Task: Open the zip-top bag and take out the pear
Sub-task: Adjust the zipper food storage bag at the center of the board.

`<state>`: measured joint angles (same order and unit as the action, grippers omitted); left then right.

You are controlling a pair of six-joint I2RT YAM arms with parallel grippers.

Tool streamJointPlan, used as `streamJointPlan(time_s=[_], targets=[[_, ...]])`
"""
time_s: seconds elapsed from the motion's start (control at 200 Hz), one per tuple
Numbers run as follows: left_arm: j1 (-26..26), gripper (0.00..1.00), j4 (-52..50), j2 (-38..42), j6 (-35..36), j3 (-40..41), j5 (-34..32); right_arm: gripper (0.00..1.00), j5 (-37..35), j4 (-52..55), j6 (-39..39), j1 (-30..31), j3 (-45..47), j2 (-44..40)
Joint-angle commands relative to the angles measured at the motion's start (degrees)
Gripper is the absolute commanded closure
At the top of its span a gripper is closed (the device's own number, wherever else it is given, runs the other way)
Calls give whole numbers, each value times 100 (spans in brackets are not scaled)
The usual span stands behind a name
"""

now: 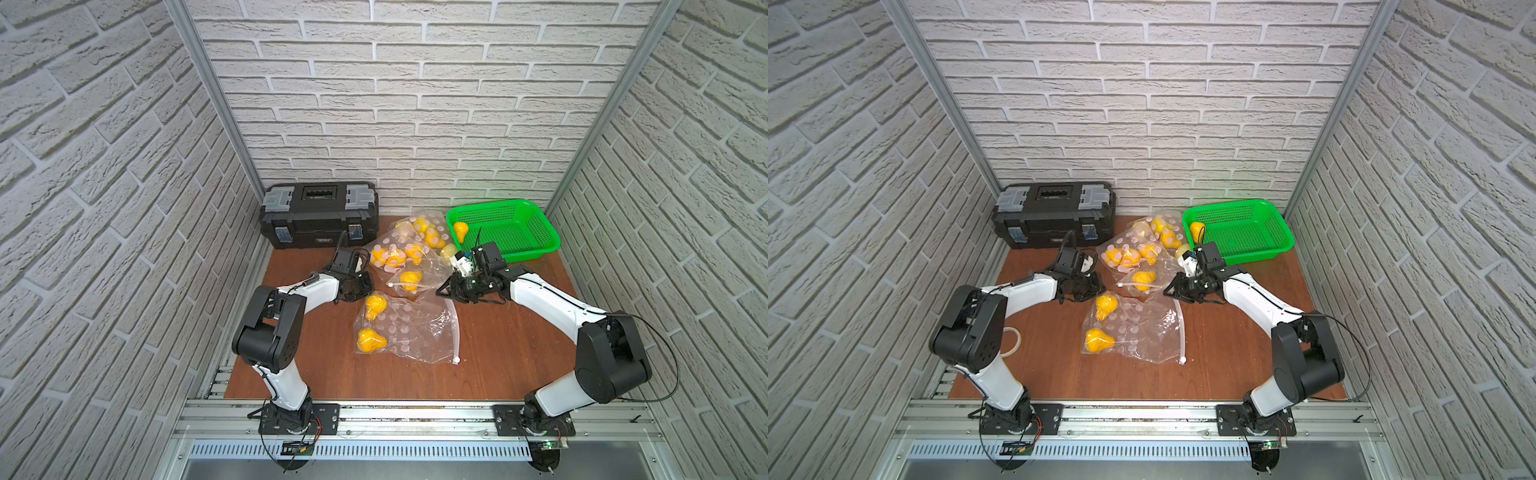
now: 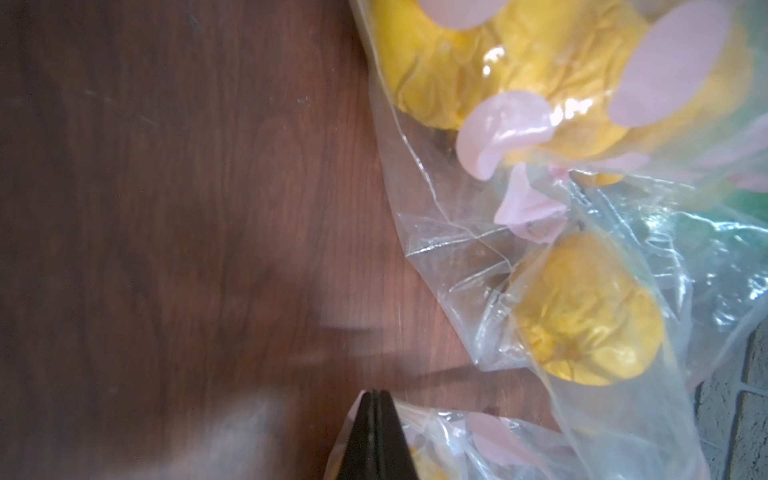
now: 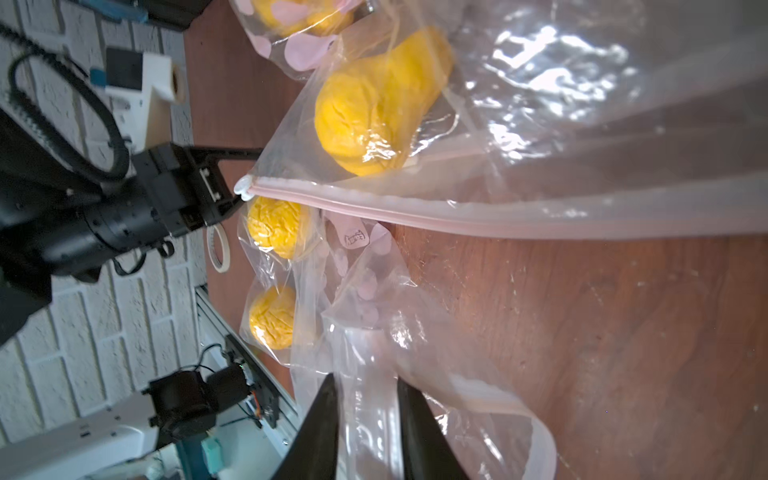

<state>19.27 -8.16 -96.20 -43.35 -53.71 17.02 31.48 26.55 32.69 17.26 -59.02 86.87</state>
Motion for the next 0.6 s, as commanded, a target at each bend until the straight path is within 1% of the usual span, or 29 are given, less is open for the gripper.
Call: streamJointPlan(time_s=[0.0,0.04,0.06,0.28,0.43,0.5,0.595], targets=[[24,100,73,632,87,187,-257,90,-455,101,9,2,163,-522],[20,100,69,824,87,257,-323,96,-544,153,12,4,251,-671],[24,100,65,909,86,294,-350,97,-571,170,18,0,294,-760],[43,100,133,1927,116,742,-560,97,-909,507,69,-3,679,-1581],[148,100,796,2622,256,1148,-212,97,-973,413,299,-7,1086,-2214],[267,100,961,2942,381,1206,-174,97,-1037,424,382,-3,1196,-2406],[332,100,1404,3341,419,1338,63,97,-989,316,412,-1,1308,-2597]])
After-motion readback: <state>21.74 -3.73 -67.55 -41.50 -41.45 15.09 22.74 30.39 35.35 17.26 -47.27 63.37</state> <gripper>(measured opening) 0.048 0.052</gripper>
